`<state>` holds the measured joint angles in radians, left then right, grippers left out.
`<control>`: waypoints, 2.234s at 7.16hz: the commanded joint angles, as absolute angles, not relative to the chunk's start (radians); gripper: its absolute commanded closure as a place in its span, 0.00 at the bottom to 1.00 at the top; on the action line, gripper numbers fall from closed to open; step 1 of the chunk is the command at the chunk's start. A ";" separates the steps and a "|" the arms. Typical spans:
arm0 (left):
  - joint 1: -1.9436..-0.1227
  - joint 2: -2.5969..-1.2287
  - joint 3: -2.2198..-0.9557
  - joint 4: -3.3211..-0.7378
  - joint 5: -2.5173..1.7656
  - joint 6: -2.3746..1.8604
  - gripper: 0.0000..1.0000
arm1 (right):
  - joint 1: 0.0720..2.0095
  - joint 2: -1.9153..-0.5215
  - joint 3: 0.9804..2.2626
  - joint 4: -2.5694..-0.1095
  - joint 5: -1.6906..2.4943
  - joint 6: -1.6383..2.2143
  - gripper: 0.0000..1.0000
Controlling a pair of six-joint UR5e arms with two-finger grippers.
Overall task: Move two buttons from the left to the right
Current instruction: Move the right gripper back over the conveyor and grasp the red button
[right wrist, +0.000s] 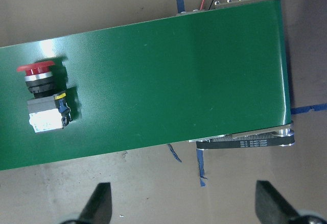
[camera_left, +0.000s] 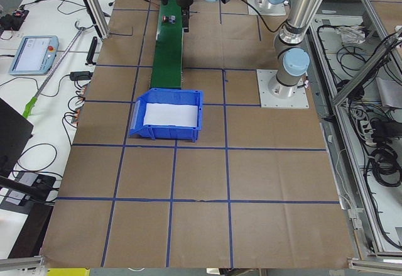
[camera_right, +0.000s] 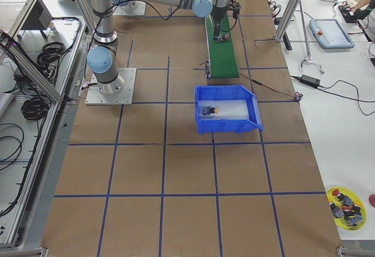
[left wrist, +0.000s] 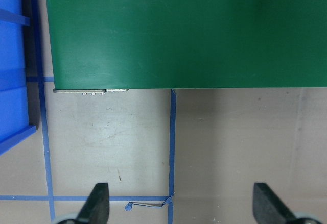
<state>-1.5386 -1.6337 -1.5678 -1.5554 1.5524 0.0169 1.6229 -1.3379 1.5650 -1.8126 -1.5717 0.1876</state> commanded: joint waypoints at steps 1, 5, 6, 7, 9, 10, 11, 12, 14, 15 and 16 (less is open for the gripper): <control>-1.539 -1.634 -1.568 -1.555 1.552 0.017 0.00 | 1.623 -1.332 1.568 -1.827 -1.571 0.178 0.00; -1.539 -1.634 -1.568 -1.555 1.552 0.017 0.00 | 1.623 -1.258 1.571 -1.942 -1.566 0.181 0.01; -1.539 -1.634 -1.569 -1.555 1.552 0.017 0.00 | 1.624 -1.237 1.571 -1.991 -1.562 0.184 0.01; -1.539 -1.634 -1.568 -1.555 1.552 0.017 0.00 | 1.624 -1.220 1.571 -2.020 -1.528 0.183 0.01; -1.539 -1.634 -1.569 -1.555 1.552 0.017 0.00 | 1.626 -1.177 1.571 -2.070 -1.526 0.183 0.01; -1.539 -1.634 -1.569 -1.555 1.552 0.017 0.00 | 1.626 -1.160 1.571 -2.072 -1.526 0.183 0.01; -1.539 -1.634 -1.569 -1.555 1.552 0.017 0.00 | 1.626 -1.146 1.569 -2.088 -1.526 0.183 0.01; -1.539 -1.634 -1.568 -1.555 1.552 0.017 0.00 | 1.628 -1.132 1.568 -2.101 -1.525 0.183 0.01; -1.539 -1.634 -1.568 -1.555 1.552 0.017 0.00 | 1.637 -1.103 1.568 -2.125 -1.525 0.186 0.01; -1.539 -1.634 -1.568 -1.555 1.552 0.017 0.00 | 1.637 -1.092 1.569 -2.125 -1.525 0.186 0.01; -1.539 -1.634 -1.568 -1.555 1.552 0.017 0.00 | 1.637 -1.077 1.575 -2.123 -1.526 0.186 0.01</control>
<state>-1.5386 -1.6337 -1.5678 -1.5555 1.5524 0.0169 1.6362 -1.0944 1.5703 -2.1226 -1.5251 0.1854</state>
